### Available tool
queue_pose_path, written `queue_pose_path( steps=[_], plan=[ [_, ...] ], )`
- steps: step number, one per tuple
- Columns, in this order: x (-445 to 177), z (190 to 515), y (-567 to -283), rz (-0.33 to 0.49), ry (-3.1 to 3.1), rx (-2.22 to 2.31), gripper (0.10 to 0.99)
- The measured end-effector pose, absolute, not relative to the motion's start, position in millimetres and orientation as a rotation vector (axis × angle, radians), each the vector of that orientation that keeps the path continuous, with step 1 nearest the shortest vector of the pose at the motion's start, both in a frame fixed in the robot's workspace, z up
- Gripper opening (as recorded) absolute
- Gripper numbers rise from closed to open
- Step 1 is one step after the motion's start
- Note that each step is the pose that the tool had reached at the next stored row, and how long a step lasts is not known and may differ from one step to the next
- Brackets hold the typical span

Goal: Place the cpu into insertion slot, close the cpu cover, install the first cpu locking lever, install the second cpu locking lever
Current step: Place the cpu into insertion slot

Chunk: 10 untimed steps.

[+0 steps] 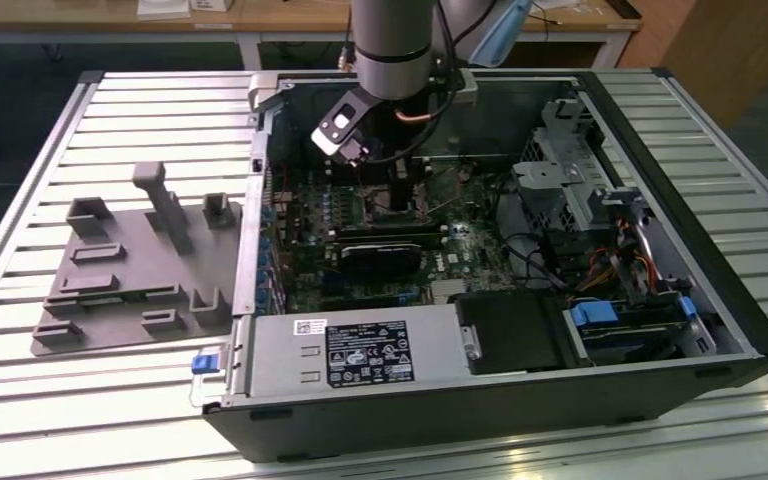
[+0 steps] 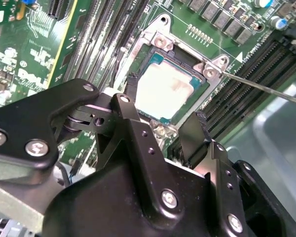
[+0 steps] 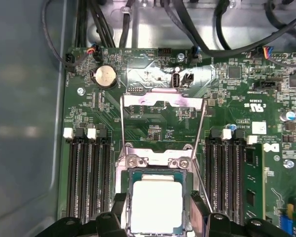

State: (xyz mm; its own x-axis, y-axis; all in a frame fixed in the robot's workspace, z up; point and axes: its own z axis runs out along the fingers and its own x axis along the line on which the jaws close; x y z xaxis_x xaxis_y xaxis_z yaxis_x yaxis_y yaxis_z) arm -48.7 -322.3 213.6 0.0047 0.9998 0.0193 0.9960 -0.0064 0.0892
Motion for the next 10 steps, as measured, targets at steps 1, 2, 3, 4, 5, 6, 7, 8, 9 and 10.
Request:
queue_pose_path(
  steps=[1,2,3,4,5,6,7,8,9,10],
  plan=[
    [-49,216,-322,0.119,2.179,2.191,0.612],
    [-49,217,-322,0.119,2.179,2.191,0.612],
    [-49,219,-322,0.119,2.179,2.191,0.612],
    [-49,221,-322,0.118,2.179,2.191,0.612],
    [-49,223,-322,0.119,2.179,2.191,0.612],
    [-49,225,-322,0.119,2.179,2.191,0.612],
    [-49,227,-322,0.119,2.179,2.191,0.612],
    [-49,229,-322,0.119,2.179,2.191,0.612],
    [-49,230,-322,0.119,2.179,2.191,0.612],
    [-49,231,-322,0.119,2.179,2.191,0.612]
  ],
)
